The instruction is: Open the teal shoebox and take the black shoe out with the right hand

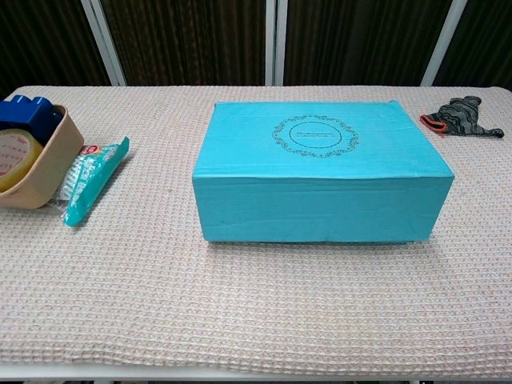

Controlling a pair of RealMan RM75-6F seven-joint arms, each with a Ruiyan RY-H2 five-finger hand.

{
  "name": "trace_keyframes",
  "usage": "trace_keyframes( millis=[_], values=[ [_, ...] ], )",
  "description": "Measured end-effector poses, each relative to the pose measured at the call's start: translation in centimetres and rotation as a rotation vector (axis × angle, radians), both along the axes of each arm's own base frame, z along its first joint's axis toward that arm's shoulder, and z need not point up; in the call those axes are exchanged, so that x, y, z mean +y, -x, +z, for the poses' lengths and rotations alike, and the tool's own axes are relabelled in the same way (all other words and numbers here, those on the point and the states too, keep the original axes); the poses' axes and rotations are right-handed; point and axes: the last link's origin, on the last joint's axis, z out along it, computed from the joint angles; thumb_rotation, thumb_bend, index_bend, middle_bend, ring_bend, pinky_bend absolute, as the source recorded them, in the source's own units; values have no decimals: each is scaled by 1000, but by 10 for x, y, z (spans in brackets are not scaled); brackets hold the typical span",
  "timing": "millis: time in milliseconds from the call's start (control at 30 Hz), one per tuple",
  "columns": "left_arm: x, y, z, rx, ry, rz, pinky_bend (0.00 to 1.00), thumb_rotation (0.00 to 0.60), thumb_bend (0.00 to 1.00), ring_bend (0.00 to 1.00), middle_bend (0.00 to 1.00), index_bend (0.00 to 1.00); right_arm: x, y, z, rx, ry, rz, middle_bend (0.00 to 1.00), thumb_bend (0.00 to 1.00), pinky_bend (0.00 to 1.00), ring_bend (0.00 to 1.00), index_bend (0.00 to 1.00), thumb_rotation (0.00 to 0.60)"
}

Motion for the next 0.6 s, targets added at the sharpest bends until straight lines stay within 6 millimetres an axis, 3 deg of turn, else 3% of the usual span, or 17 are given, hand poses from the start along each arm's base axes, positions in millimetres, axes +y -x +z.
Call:
trace_keyframes(
  millis=[367, 600],
  values=[
    [2, -1, -3, 23, -24, 14, 138, 600, 77, 44, 143, 174, -13, -4, -7, 5, -38, 39, 5, 125, 0, 0, 0, 600],
    [0, -5, -1, 23, -32, 8, 138, 600, 76, 45, 143, 174, -37, -11, -22, 73, -148, 104, 5, 125, 0, 0, 0, 600]
  ],
)
